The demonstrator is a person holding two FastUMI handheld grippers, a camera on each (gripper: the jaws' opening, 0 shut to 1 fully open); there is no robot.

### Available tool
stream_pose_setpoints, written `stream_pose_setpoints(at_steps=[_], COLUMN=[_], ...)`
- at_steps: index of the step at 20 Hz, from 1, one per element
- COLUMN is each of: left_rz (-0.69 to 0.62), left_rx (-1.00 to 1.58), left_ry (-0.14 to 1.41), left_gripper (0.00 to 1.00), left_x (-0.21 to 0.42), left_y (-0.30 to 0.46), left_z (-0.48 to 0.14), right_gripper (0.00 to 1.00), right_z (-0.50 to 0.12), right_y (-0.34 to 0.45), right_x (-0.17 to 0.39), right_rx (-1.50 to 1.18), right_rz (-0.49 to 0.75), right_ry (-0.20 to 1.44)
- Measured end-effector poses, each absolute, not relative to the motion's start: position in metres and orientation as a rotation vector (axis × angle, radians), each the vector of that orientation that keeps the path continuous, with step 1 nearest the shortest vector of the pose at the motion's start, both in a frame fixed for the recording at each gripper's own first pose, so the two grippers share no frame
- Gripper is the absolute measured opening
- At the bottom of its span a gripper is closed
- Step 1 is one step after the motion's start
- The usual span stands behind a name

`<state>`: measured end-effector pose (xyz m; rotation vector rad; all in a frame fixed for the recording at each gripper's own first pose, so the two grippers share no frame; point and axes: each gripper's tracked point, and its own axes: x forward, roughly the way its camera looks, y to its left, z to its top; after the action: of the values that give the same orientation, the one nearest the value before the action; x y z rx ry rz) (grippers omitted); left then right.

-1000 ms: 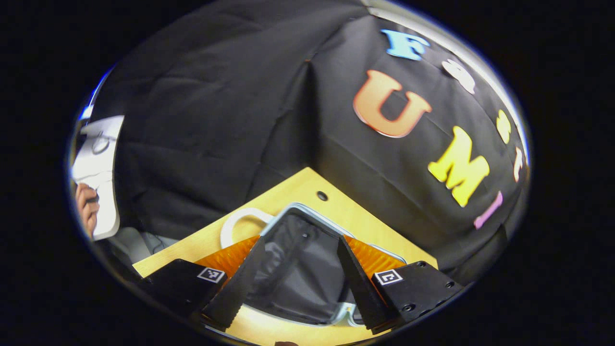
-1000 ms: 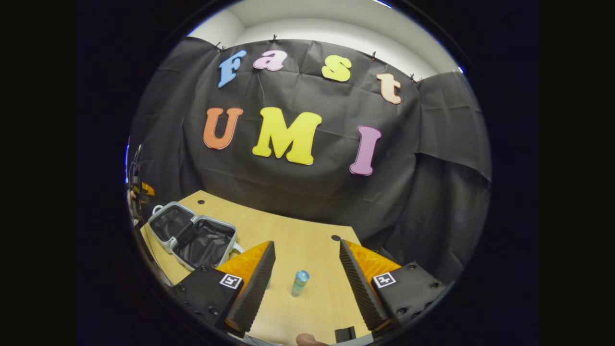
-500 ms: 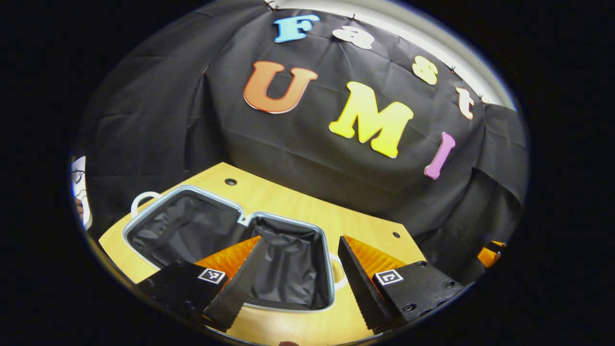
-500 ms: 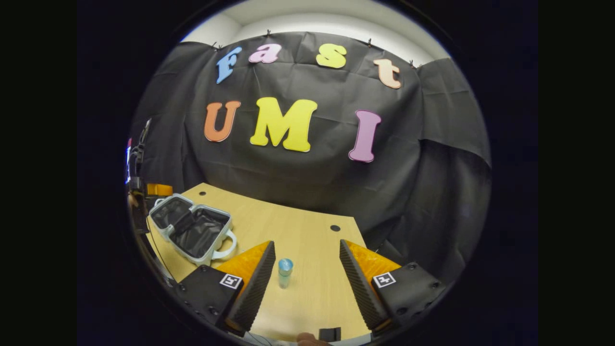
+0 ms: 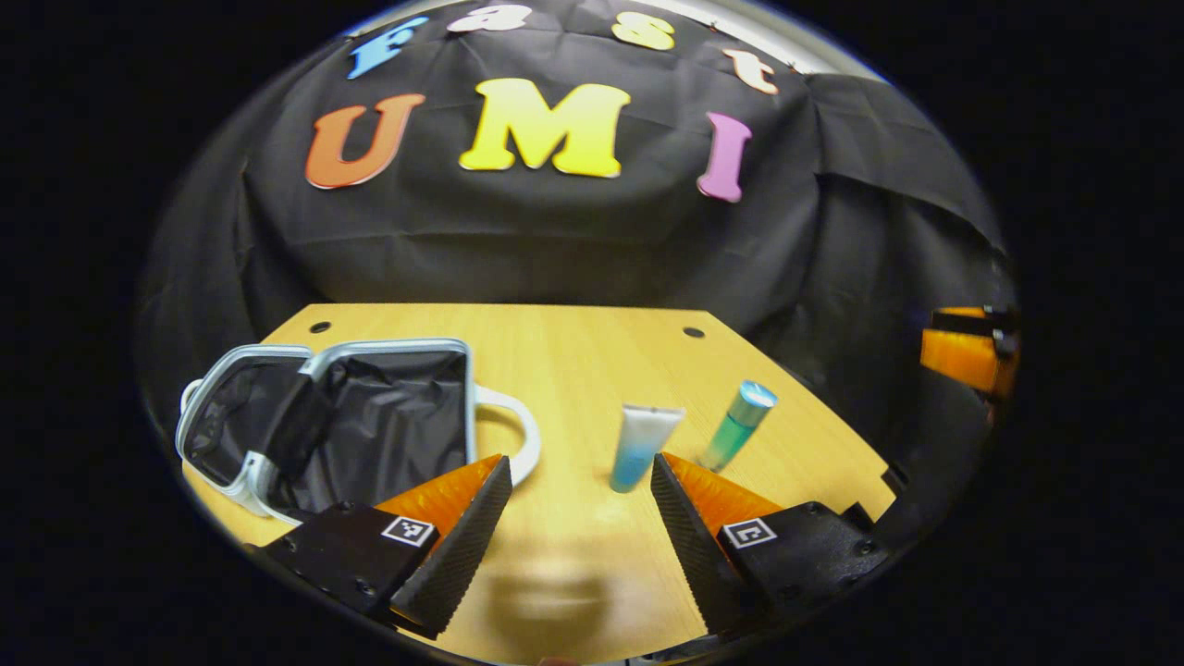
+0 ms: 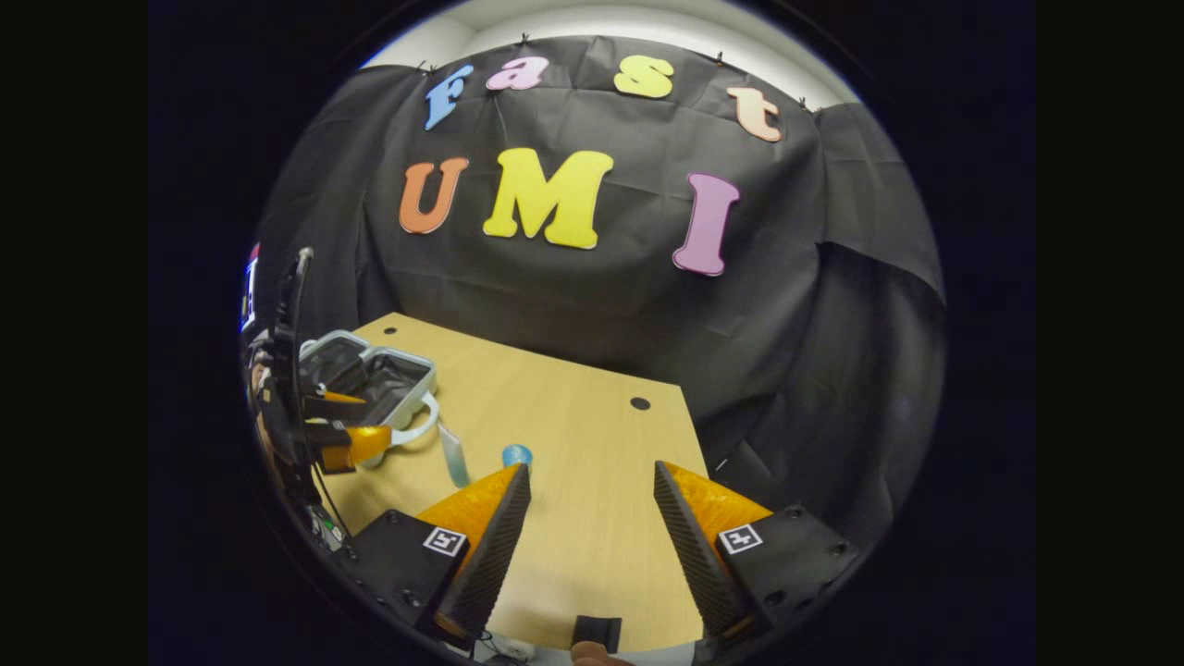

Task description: First open the suitcase, pack the skin care products into it, and then close the suitcase.

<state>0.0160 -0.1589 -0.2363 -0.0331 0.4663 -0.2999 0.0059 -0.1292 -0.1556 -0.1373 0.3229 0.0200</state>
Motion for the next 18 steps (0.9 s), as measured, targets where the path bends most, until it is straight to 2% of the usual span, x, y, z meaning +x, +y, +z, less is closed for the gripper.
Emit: stream_pose_setpoints(at_steps=[4,11,13,15,16,18], left_rz=[-0.35,-0.289,-0.277,-0.287,-0.294,-0.301], left_rx=[0.017,-0.002,0.009,0.013,0.01,0.011], left_ry=[0.508,0.571,0.57,0.557,0.558,0.569], left_gripper=[0.97,0.96,0.9,0.78,0.62,0.51], left_x=[0.031,0.08,0.088,0.091,0.095,0.09], left_y=[-0.199,-0.214,-0.214,-0.218,-0.221,-0.222], left_z=[-0.274,-0.32,-0.323,-0.322,-0.325,-0.322], right_gripper=[0.8,0.8,0.8,0.8,0.8,0.8], right_z=[-0.172,-0.191,-0.198,-0.203,-0.206,-0.207], right_y=[-0.157,-0.182,-0.186,-0.187,-0.188,-0.184], right_x=[0.002,0.002,0.005,0.007,0.008,0.013], right_rx=[-0.152,-0.171,-0.171,-0.17,-0.167,-0.158], right_rz=[-0.01,-0.035,-0.039,-0.04,-0.038,-0.028], right_ry=[0.359,0.402,0.416,0.434,0.439,0.44])
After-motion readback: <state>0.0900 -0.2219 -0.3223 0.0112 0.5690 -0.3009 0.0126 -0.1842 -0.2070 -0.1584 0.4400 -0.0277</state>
